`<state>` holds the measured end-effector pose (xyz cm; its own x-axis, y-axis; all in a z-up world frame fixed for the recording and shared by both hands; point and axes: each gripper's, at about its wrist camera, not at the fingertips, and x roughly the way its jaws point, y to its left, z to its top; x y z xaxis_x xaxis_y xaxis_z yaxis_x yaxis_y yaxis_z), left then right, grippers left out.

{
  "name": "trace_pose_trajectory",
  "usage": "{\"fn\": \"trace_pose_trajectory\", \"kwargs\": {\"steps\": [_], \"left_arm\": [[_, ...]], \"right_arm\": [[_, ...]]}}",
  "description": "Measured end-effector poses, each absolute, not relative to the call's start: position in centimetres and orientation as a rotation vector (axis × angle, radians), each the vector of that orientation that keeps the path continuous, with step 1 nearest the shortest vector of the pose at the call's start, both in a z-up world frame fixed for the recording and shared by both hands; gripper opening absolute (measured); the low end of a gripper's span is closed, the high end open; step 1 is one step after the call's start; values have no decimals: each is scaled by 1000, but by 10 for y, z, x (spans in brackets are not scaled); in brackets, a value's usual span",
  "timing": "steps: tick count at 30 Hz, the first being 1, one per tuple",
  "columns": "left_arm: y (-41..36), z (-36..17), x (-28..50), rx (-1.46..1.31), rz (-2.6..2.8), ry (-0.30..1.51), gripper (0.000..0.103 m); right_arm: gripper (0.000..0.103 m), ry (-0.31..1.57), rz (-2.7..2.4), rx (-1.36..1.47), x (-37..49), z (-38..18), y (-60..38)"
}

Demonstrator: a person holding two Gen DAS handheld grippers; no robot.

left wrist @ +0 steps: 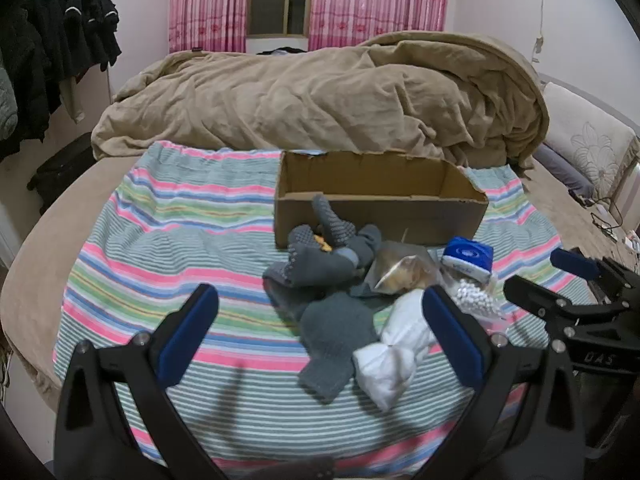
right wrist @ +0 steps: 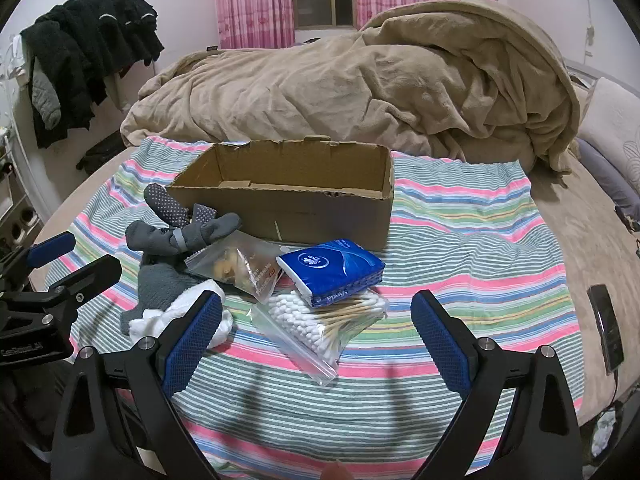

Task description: Organize objects

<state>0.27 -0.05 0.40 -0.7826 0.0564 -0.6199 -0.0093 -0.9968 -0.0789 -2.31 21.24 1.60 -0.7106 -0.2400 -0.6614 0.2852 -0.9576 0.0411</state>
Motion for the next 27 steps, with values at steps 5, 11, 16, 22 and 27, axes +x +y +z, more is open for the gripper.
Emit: {"fn": "trace_pose_trajectory", "kwargs": {"steps": [5, 11, 16, 22, 27], "left_arm": [[0, 4, 3, -1022, 2933, -114, 103], [0, 5, 5, -1015, 2934, -116, 102], [0, 5, 6, -1017, 2934, -120, 102], [-1, 5, 6, -1015, 2936, -121, 102], [-1, 5, 6, -1020, 2932, -123, 102]], "right_arm": [[97, 93, -2668, 1021, -24, 17, 212], [97, 93, -2668, 1010, -23, 17, 213], [97, 93, -2669, 1013, -23, 16, 212], [97, 90, -2667, 1017, -23, 17, 212], [97, 90, -2668, 1016, -23, 17, 212]]}}
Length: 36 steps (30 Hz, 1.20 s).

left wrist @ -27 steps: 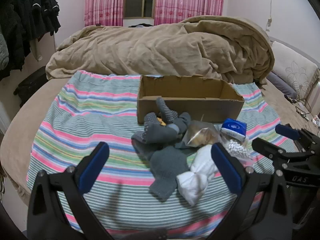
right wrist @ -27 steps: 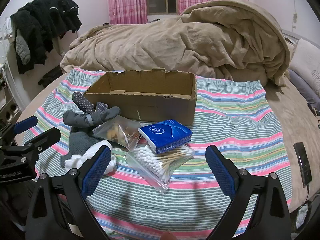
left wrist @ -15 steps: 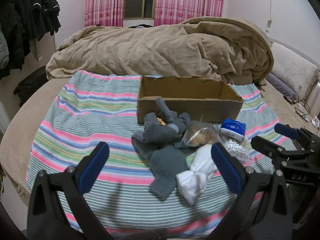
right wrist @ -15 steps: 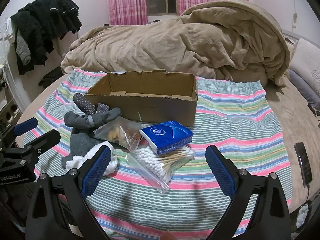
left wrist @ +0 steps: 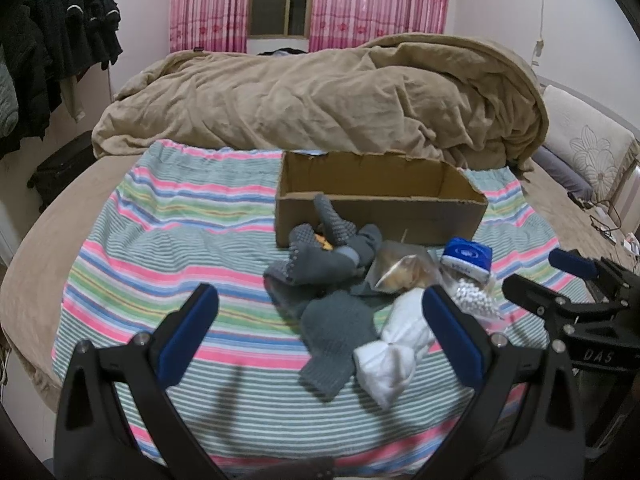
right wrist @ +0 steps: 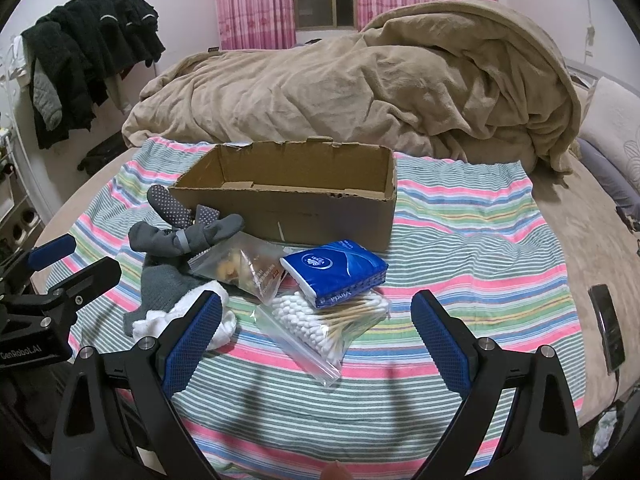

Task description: Organize objects

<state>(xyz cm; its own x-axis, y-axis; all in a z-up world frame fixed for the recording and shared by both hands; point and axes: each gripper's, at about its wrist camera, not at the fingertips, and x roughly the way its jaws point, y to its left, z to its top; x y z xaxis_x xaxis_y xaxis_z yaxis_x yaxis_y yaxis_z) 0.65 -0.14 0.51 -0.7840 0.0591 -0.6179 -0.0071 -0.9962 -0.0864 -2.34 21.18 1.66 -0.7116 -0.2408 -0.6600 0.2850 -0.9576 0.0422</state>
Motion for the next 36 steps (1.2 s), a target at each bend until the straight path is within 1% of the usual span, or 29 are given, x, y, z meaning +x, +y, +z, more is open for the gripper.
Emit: {"fn": "trace_pose_trajectory", "kwargs": {"steps": [36], "left_arm": [[-2, 6, 5, -1011, 2934, -133, 102]], "right_arm": [[97, 90, -2666, 1017, -24, 17, 212]]}}
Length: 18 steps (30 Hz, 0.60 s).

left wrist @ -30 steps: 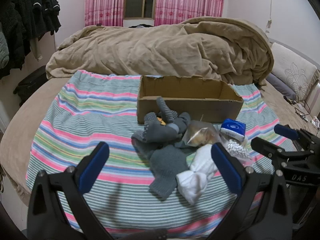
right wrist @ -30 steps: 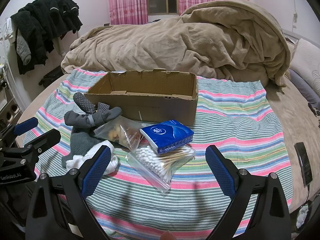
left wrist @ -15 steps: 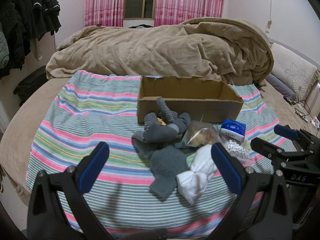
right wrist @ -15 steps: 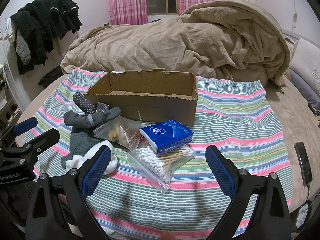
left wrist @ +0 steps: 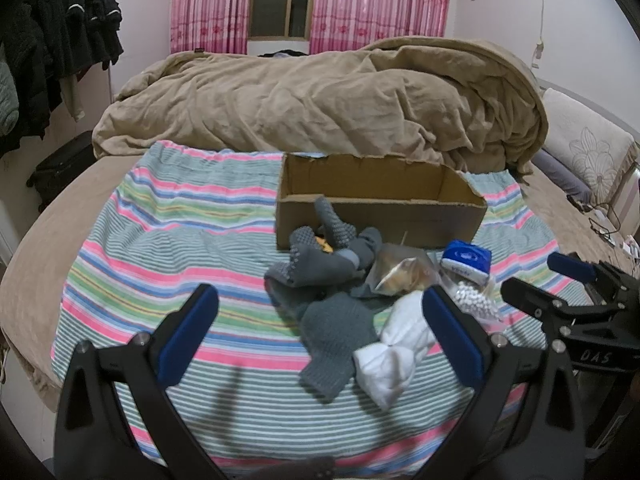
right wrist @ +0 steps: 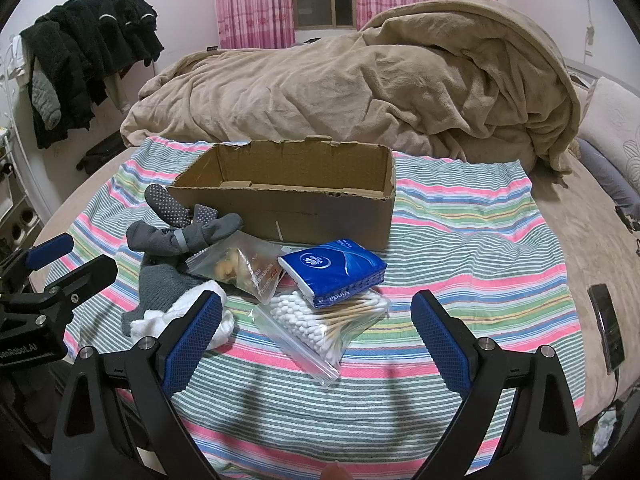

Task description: Organize objects

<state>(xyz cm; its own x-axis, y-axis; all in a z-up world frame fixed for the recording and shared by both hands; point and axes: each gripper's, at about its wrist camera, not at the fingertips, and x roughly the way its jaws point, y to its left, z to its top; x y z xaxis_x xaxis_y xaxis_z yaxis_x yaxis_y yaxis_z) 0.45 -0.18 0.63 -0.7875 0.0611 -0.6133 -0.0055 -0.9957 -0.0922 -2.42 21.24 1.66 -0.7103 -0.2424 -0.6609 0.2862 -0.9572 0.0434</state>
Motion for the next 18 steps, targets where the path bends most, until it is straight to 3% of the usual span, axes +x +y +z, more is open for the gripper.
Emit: {"fn": "trace_pose_trajectory", "kwargs": {"steps": [18], "left_arm": [[-3, 5, 5, -1007, 2935, -137, 102]], "right_arm": [[97, 90, -2665, 1019, -25, 17, 212]]}}
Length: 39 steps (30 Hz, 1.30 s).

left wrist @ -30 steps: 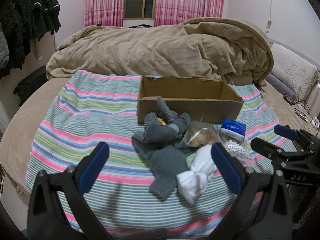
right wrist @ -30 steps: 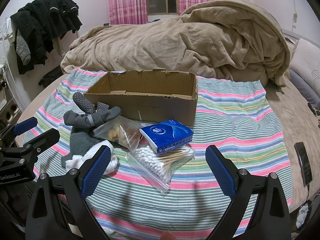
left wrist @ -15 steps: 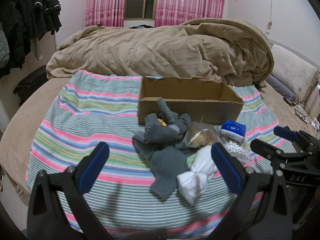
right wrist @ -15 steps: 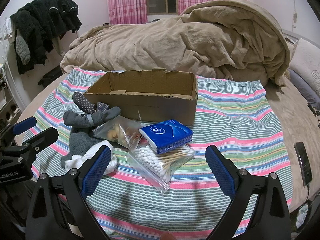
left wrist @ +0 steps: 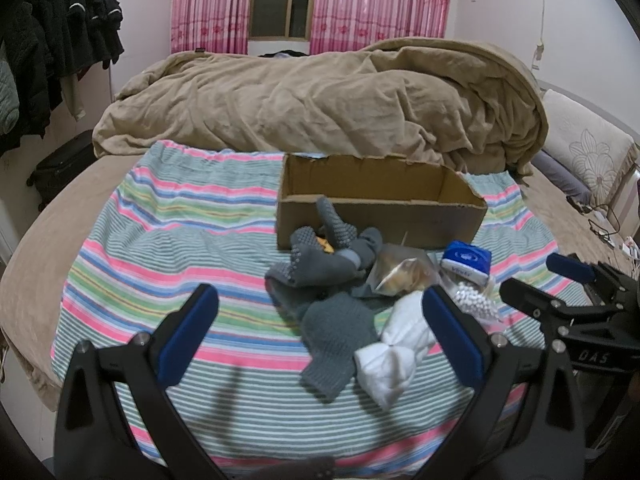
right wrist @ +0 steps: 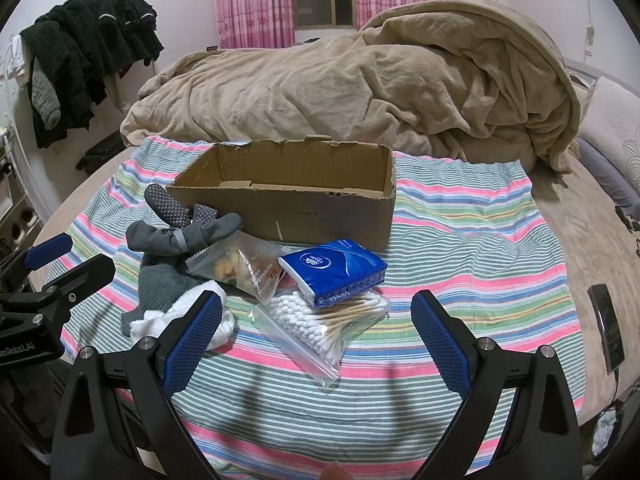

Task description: Organize objects

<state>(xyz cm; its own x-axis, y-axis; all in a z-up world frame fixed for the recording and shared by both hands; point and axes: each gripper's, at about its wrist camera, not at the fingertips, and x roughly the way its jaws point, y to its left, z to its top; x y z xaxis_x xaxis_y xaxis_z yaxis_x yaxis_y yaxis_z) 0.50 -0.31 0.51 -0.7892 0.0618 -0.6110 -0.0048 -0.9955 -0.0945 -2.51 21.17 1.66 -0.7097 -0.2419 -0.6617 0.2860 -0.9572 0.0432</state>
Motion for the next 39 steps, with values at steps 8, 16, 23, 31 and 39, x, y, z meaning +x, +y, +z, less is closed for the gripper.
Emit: {"fn": "trace_pose_trajectory", "kwargs": {"steps": [8, 16, 23, 31, 39], "left_arm": [[-3, 5, 5, -1007, 2936, -138, 102], [-6, -2, -1, -1032, 2916, -153, 102], [-2, -18, -15, -1097, 2879, -128, 102], [-4, -39, -32, -1142, 2850, -134, 102], [-8, -61, -58, -1251, 2750, -259, 101]], "right_arm": [[97, 90, -2667, 1018, -26, 17, 211], [97, 82, -2680, 1021, -29, 12, 217], [97, 81, -2703, 1060, -40, 2, 221], [97, 61, -2727, 1105, -54, -9, 230], [97, 26, -2735, 1139, -78, -19, 232]]}}
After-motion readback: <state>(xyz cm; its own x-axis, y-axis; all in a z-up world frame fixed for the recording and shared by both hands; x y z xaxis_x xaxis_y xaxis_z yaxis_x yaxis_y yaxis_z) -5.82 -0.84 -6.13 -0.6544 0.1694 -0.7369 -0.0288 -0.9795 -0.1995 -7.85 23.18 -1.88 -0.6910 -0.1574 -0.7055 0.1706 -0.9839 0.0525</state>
